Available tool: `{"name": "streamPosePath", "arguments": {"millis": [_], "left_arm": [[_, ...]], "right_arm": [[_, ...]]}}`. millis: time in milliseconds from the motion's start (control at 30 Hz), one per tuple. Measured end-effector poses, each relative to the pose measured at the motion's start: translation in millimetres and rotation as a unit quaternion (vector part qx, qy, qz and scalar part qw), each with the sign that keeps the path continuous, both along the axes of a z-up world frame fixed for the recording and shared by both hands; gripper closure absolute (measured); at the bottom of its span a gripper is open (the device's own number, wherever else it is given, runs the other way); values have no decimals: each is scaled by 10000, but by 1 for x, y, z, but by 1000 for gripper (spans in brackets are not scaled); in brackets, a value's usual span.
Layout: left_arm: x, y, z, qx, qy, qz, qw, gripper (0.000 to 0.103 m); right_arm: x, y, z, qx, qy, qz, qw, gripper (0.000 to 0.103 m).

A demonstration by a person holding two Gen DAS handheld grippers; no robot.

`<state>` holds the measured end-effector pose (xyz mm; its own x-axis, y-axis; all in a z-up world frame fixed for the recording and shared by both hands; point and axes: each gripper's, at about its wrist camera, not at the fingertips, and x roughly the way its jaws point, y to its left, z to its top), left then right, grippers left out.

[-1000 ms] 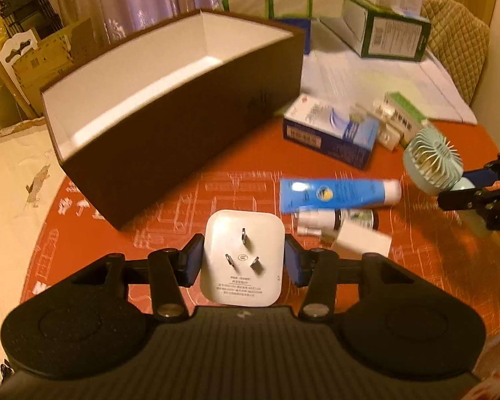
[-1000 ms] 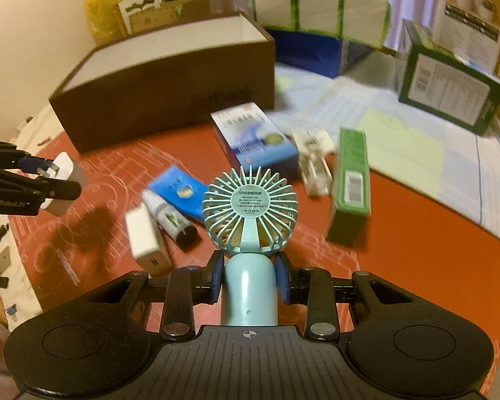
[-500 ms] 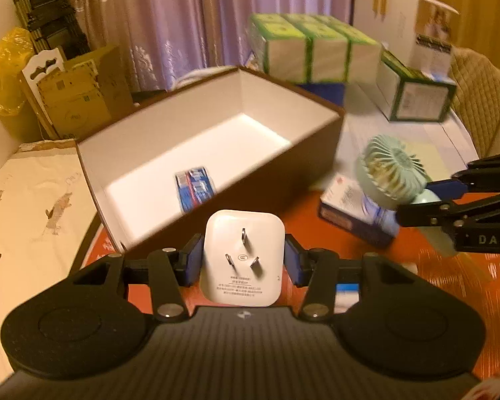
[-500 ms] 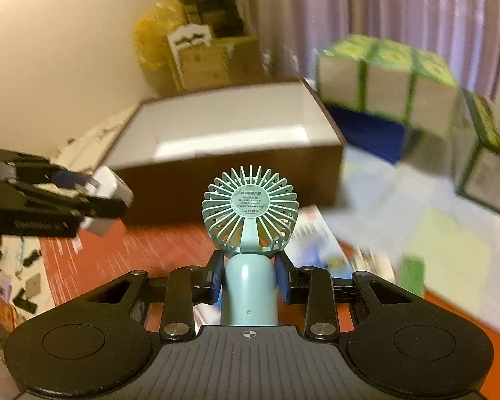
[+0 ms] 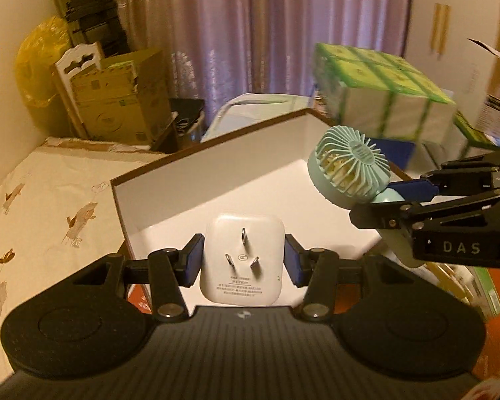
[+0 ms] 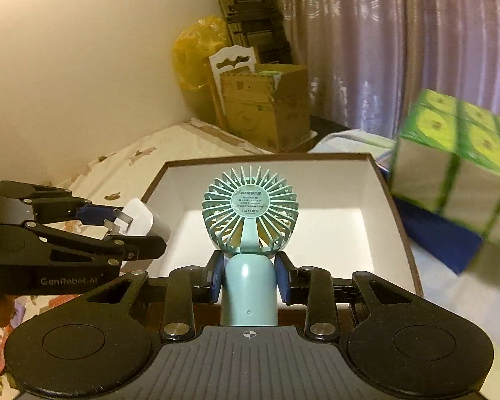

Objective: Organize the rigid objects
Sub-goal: 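Lift and carry the plug adapter and mint fan over the brown box with both grippers, then lower and release the plug adapter and mint fan into the box with both grippers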

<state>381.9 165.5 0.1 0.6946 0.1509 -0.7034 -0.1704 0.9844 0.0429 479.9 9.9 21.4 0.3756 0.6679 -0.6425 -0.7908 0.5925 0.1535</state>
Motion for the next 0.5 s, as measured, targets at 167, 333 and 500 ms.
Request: {"name": "streamPosePath", "arguments": {"millis": [167, 333, 500], "left_arm": [[30, 24, -14, -89, 218, 265, 9994, 57], [56, 44, -36, -225, 493, 452, 9975, 58], [78, 57, -57, -281, 718, 555, 9955, 58]], "right_arm": [[34, 37, -10, -149, 97, 89, 9998, 73], [63, 65, -30, -382, 235, 130, 9989, 73], [89, 84, -51, -629, 362, 60, 9973, 73]]}}
